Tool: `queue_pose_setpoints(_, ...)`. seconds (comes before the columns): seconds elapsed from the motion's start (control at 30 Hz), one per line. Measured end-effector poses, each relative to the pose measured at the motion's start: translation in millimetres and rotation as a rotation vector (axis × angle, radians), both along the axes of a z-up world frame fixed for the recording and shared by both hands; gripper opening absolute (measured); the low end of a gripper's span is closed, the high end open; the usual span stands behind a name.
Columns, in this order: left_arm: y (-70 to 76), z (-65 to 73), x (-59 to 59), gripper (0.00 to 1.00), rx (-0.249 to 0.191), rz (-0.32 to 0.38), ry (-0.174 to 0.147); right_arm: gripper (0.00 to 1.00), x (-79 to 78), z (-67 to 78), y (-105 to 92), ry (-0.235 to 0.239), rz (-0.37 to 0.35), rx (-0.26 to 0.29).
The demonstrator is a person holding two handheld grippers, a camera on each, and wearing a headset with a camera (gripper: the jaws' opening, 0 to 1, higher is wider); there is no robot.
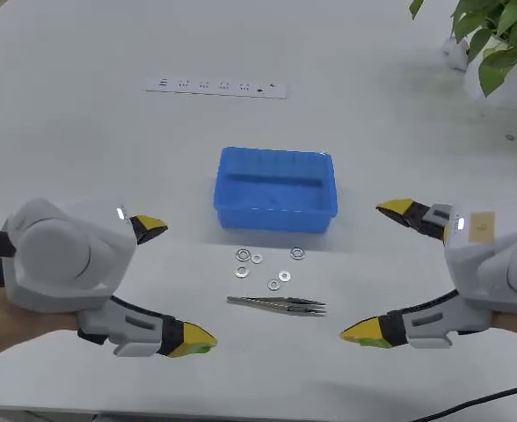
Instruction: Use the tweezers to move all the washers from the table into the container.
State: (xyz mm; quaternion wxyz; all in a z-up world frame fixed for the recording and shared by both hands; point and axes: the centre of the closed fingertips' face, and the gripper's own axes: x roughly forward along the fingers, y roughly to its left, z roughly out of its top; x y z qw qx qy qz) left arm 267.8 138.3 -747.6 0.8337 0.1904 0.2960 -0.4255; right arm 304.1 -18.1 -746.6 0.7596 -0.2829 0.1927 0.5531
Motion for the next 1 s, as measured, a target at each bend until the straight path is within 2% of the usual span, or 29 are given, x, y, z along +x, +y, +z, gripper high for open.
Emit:
queue_pose_setpoints(0.37,-2.1,0.5,3.9,0.96,-0.004,-0.008,-0.005,0.99,-2.0,-2.4,2.6,0.003,0.017,-0.016)
queue_pose_setpoints(0.43,-3.2,0.7,4.4,0.96,-0.005,-0.012,-0.001,0.99,-0.8,-4.1,0.9,-0.016,0.026,-0.034)
queue_pose_setpoints(0.5,-3.4,1.4,6.5,0.96,0.004,-0.018,-0.01,0.99,-1.1,-4.4,1.2,-0.009,0.024,-0.03)
queue_pose_setpoints(0.7,-3.5,2.2,9.7,0.95,0.002,-0.021,-0.009,0.99,-0.9,-4.4,2.1,-0.009,0.024,-0.031)
queue_pose_setpoints(0.9,4.3,4.6,15.2,0.95,-0.01,0.016,-0.014,0.99,-1.1,-5.2,0.5,-0.004,0.018,-0.034)
queue_pose_setpoints(1.0,9.5,0.9,13.1,0.95,0.037,-0.007,-0.02,0.99,-0.6,-5.7,-1.3,-0.002,0.014,-0.034)
